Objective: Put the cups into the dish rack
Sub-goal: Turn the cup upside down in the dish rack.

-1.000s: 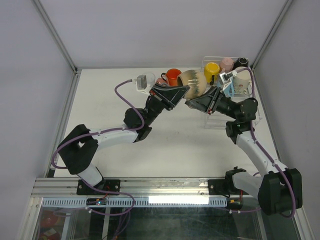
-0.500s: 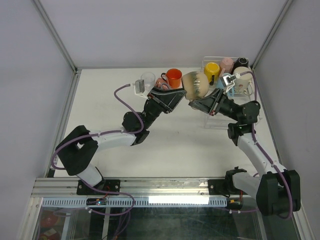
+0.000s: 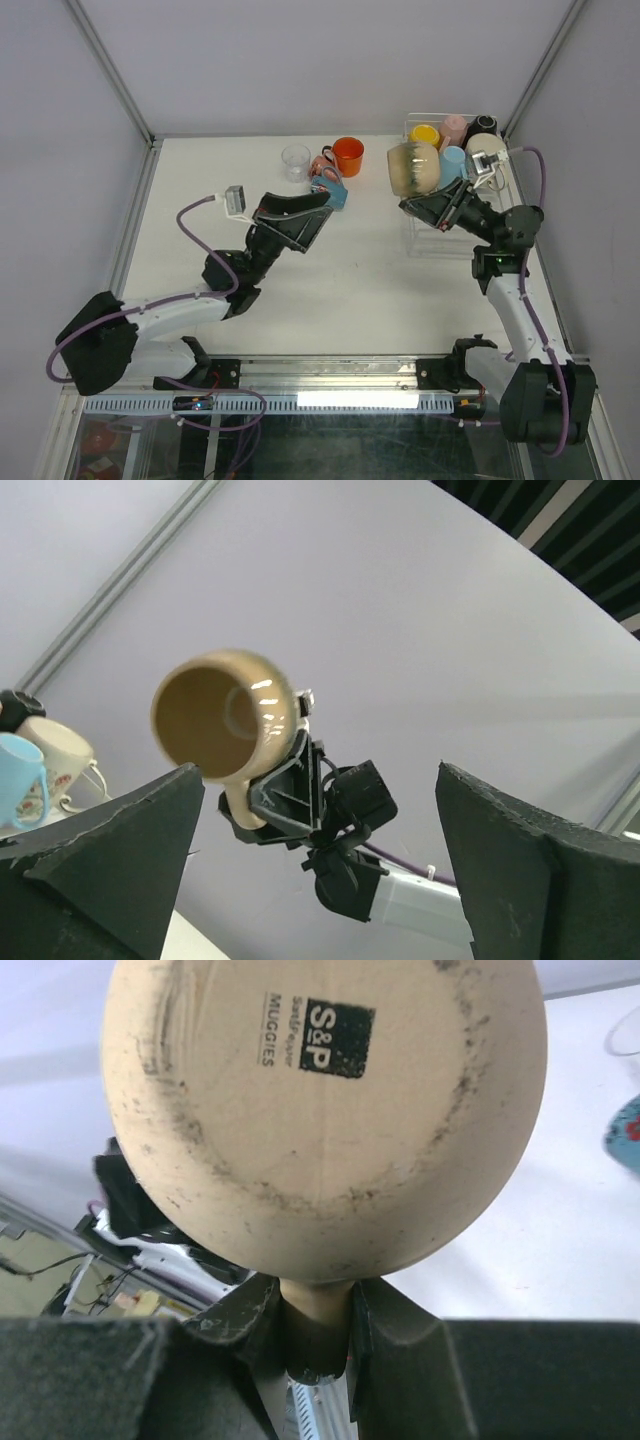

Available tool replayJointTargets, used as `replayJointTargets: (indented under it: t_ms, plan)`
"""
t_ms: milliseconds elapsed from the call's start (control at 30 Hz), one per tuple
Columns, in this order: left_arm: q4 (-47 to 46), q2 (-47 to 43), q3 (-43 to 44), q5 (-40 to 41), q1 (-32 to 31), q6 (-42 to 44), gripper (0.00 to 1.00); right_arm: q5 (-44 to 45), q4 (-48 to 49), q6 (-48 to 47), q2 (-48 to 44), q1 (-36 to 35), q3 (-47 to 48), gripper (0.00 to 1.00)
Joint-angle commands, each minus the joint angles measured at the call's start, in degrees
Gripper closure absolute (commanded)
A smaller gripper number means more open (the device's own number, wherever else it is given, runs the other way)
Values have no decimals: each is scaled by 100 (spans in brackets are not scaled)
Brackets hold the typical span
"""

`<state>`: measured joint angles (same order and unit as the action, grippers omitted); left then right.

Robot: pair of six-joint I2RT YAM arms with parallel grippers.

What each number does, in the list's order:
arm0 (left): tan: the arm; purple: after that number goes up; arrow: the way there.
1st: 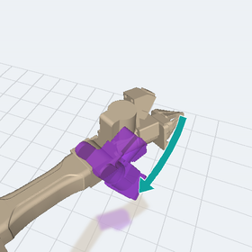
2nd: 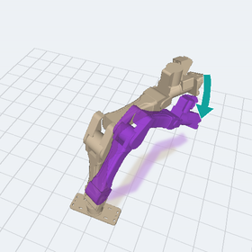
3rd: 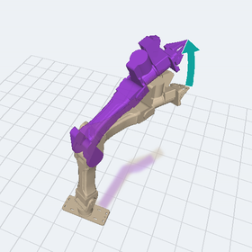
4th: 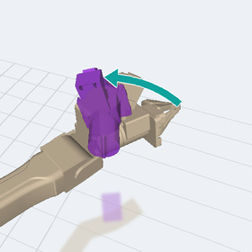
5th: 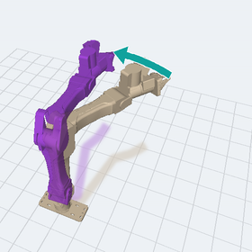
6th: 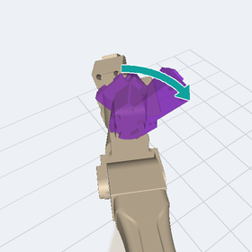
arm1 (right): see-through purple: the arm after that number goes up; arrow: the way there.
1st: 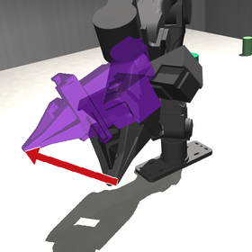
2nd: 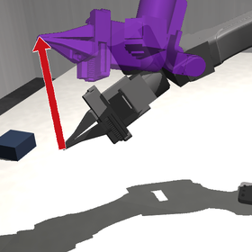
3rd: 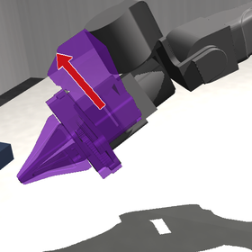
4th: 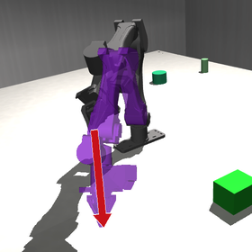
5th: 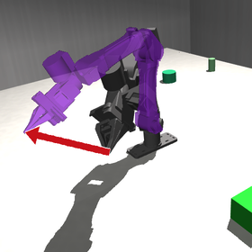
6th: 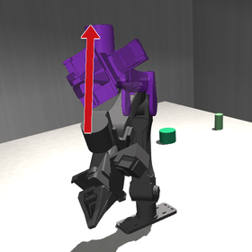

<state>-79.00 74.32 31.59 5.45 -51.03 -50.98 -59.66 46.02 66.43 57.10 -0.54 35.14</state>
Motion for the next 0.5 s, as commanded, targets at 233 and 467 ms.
replayJointTargets:
  t_ms: [233, 467]
  plan:
    - [4903, -1003, 1469, -3137, 2327, 1083, 1, -33, -2621, -700, -230, 1196, 1065, 100]
    - [8396, -325, 2736, -2750, 2808, 3510, 1, 568, -4929, -6560, 188, 1237, 1960, 100]
